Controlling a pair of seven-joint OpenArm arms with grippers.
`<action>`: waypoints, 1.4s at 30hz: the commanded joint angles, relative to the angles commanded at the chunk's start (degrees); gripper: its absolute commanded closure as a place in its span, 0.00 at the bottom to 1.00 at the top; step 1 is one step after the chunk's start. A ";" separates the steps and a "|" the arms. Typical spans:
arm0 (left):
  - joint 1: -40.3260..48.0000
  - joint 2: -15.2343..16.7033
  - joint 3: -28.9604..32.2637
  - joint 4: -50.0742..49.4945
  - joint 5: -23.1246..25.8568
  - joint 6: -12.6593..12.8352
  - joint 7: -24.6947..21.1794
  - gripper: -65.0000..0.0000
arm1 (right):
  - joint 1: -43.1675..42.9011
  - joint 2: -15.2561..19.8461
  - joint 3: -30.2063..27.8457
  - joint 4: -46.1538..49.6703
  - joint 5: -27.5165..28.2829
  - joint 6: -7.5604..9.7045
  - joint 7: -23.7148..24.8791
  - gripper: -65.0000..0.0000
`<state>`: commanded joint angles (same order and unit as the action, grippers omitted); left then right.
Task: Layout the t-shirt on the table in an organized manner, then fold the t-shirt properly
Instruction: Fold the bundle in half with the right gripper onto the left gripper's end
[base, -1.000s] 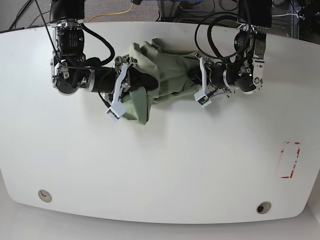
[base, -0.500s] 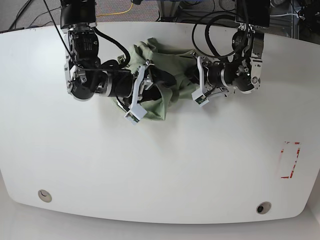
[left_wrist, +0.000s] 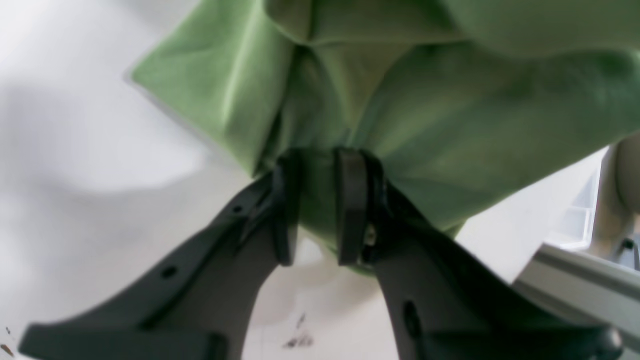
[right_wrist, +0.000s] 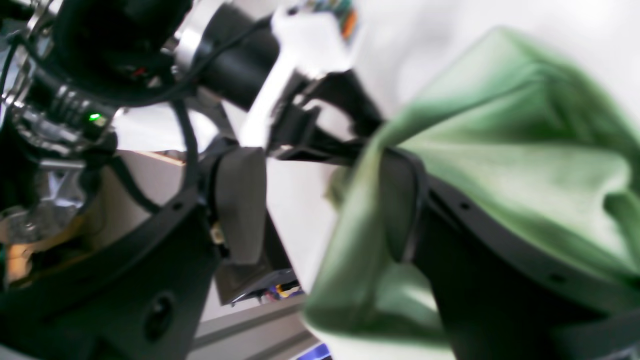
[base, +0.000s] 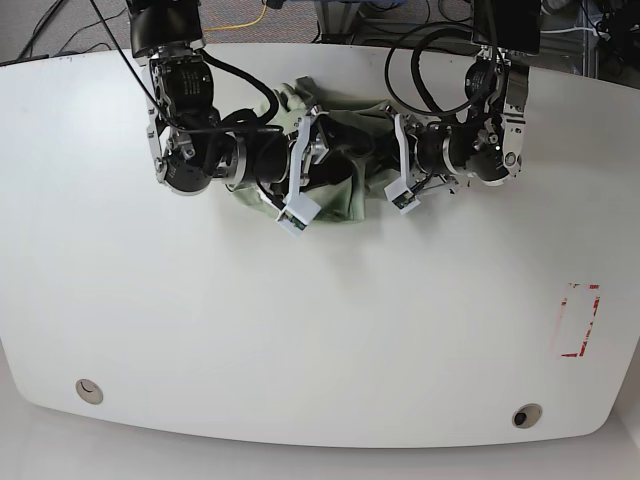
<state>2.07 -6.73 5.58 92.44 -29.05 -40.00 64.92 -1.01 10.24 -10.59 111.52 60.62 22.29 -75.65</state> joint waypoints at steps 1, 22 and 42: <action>0.00 0.00 0.00 0.00 0.00 0.00 0.00 0.84 | -0.26 0.00 0.00 0.00 0.00 0.00 0.00 0.47; -0.35 -0.09 0.00 -1.93 -0.09 0.00 -0.26 0.84 | -3.96 -1.05 2.55 0.35 -1.58 0.09 2.29 0.47; -0.18 -0.09 0.00 -1.93 -0.09 0.00 -1.85 0.84 | -1.85 6.86 3.34 4.92 -1.14 5.27 5.01 0.47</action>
<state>1.89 -6.81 5.58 90.51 -29.14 -40.00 63.08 -2.86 17.10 -7.25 116.44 59.47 27.56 -70.64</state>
